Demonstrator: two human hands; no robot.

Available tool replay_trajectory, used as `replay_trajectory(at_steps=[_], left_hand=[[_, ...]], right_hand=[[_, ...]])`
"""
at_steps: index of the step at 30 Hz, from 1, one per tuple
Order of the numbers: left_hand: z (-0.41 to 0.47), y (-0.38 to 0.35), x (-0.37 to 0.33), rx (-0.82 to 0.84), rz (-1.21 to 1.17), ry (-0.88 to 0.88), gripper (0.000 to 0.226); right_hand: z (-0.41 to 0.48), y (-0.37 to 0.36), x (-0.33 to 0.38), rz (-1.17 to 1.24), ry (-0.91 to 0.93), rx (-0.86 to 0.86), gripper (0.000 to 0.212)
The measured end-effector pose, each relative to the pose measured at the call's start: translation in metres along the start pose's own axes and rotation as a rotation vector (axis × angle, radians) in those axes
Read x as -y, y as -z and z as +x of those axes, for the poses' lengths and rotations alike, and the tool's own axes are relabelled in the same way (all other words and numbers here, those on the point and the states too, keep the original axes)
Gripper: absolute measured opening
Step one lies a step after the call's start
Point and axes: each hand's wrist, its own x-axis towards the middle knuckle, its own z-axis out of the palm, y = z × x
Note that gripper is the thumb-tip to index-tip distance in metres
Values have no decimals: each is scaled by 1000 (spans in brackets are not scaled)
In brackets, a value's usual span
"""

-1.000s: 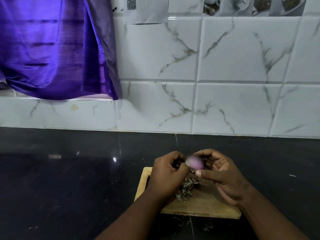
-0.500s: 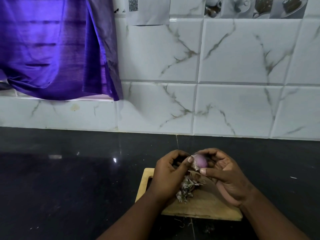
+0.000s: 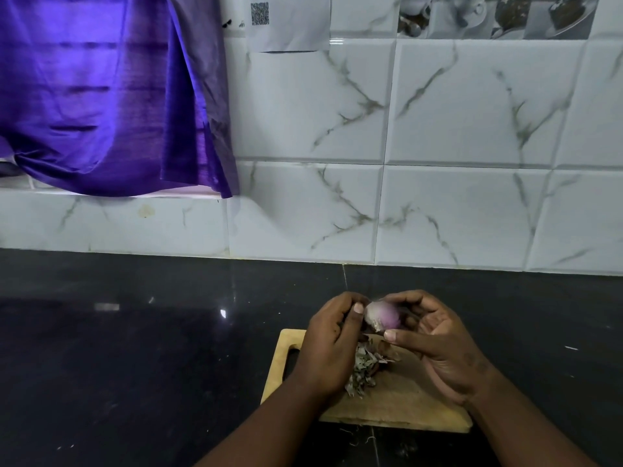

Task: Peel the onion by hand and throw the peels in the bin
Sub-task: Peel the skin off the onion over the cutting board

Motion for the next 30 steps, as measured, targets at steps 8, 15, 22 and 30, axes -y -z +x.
replay_trajectory(at_steps=[8,15,22,30], left_hand=[[-4,-1,0,101,188,-69,19],[-5,0,-1,117,199,-63,12],[-3,2,-6,97,53,-41,16],[-4,1,-3,104,79,-74,28]], right_hand=[[0,-4,-3,-53,36,25,61],[-1,-6,0,-45,51,17,69],[-1,-2,0,57,1,7,69],[-1,-1,2,93,-44,20,73]])
